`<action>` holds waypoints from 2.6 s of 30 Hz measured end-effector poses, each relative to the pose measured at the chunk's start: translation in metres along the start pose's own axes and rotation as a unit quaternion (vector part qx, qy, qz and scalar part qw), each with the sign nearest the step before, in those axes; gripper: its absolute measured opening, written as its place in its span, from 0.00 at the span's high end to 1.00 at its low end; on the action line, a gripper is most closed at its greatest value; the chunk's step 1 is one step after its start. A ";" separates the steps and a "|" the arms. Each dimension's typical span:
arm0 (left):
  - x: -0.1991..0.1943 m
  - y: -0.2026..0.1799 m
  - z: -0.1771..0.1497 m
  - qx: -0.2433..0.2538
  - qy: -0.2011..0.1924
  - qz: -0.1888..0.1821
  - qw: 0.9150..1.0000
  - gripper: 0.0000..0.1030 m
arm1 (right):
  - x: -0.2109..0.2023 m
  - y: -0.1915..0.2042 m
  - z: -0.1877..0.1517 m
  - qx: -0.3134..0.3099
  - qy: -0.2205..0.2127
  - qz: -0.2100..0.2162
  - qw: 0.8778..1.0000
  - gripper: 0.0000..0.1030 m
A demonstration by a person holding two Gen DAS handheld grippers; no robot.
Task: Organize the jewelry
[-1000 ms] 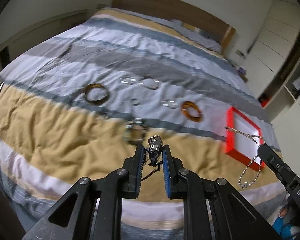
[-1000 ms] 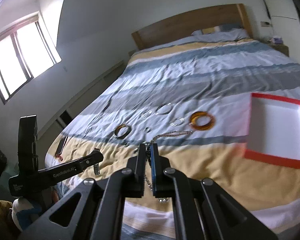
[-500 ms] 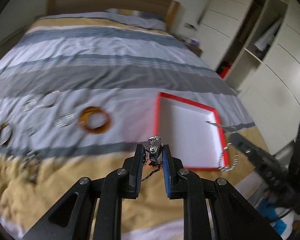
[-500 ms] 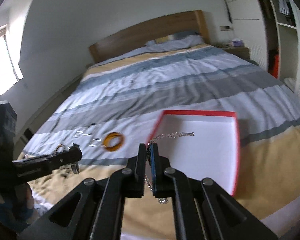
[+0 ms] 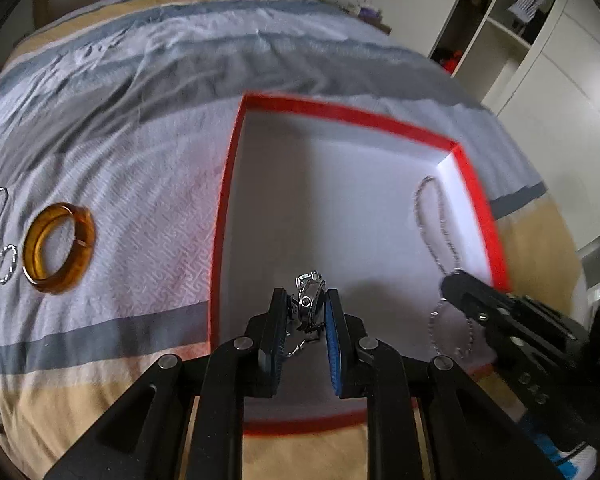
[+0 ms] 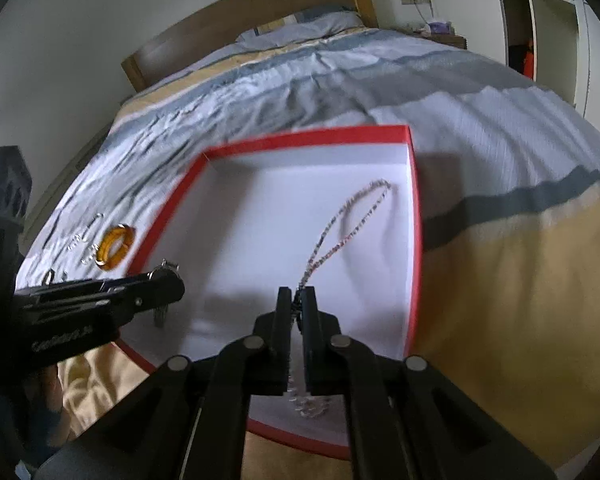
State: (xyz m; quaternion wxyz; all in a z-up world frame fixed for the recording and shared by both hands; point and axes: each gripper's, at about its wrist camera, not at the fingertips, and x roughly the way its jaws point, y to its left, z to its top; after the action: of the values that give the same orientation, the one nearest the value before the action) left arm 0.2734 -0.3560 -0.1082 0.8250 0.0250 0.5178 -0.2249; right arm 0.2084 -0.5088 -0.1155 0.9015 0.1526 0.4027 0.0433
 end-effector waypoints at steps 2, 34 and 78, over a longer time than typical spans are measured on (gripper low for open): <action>0.007 0.004 -0.001 -0.001 0.000 0.005 1.000 0.83 | 0.002 -0.002 -0.001 -0.008 -0.002 -0.004 1.000 0.94; -0.028 0.036 -0.048 -0.114 -0.005 0.114 0.987 0.75 | 0.009 0.027 0.003 -0.087 0.045 0.028 0.995 0.79; -0.324 0.125 -0.218 -0.110 -0.193 0.181 0.958 0.23 | -0.208 0.215 -0.091 -0.115 -0.050 0.025 0.992 0.57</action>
State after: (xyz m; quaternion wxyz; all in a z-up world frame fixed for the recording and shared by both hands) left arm 0.0221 -0.0725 0.0476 0.9339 -0.0165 0.3569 -0.0138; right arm 0.0108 -0.3245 0.0418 0.9308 0.0600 0.3452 0.1039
